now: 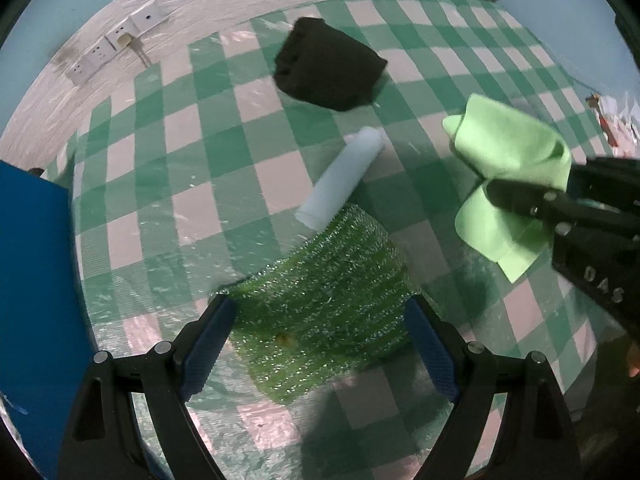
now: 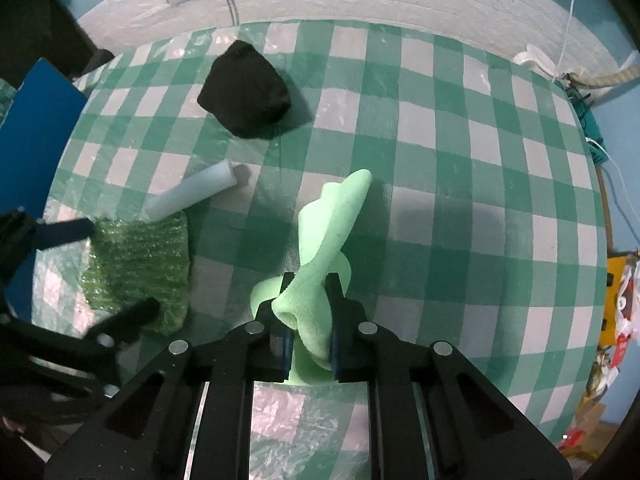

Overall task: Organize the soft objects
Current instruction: 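Grasp the green mesh scrubber with the left tool, then lift and carry the green scrubber and green foam cloth to the box with both tools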

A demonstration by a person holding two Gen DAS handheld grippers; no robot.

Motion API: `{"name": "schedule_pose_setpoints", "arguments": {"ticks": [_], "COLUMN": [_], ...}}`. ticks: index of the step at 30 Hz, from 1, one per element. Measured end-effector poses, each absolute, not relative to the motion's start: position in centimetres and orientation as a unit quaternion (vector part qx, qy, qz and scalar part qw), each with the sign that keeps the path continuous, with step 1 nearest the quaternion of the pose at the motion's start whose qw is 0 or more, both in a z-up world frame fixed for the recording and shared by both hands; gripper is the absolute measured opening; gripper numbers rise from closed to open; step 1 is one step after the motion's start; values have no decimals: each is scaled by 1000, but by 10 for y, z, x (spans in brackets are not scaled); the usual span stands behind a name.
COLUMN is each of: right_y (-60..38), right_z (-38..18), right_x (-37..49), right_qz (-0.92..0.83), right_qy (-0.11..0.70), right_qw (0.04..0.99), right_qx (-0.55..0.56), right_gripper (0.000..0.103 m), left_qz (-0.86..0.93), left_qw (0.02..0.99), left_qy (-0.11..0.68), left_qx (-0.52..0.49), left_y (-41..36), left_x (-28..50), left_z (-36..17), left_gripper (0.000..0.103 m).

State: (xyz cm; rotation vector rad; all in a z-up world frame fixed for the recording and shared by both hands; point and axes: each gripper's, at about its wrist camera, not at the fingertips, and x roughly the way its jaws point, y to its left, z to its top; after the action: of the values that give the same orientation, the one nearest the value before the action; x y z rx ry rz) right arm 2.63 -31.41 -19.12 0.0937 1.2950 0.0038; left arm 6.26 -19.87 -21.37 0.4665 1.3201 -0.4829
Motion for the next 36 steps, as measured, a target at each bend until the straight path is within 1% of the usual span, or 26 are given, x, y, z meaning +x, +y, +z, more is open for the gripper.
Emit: {"name": "schedule_pose_setpoints", "arguments": {"ticks": [6,9,12,14,15,16,17,19,23,36], "right_y": [-308,-307,-315,-315,-317,-317,-317,-316,-313,-297], "right_z": [-188,-187,-187,-186,-185,-184,-183,-181,-176,-151], "right_x": [25,25,33,35,35,34,34,34,33,29], "right_qz": [3,4,5,6,6,7,8,10,13,24], "right_qy": [600,598,597,596,595,595,594,592,589,570], "right_qw": [799,800,801,801,802,802,803,804,807,820], "right_qx": [48,52,54,55,55,54,54,52,50,40], "right_gripper": [13,13,13,13,13,13,13,13,13,13], "left_qz": [-222,-231,-239,-245,-249,-251,-253,-259,-260,-242], "left_qw": [734,736,738,741,740,740,739,735,737,771], "left_qy": [600,597,594,589,588,587,587,592,588,549], "left_qx": [227,219,212,211,211,212,212,206,207,214], "left_y": [-203,-202,-198,-196,-196,-195,-196,-197,-196,-178], "left_x": [59,58,56,52,52,49,49,46,43,24], "left_z": [-220,-220,-220,-219,-217,-215,-214,-212,-205,-162], "left_gripper": [89,86,72,50,45,35,27,21,16,15]}}
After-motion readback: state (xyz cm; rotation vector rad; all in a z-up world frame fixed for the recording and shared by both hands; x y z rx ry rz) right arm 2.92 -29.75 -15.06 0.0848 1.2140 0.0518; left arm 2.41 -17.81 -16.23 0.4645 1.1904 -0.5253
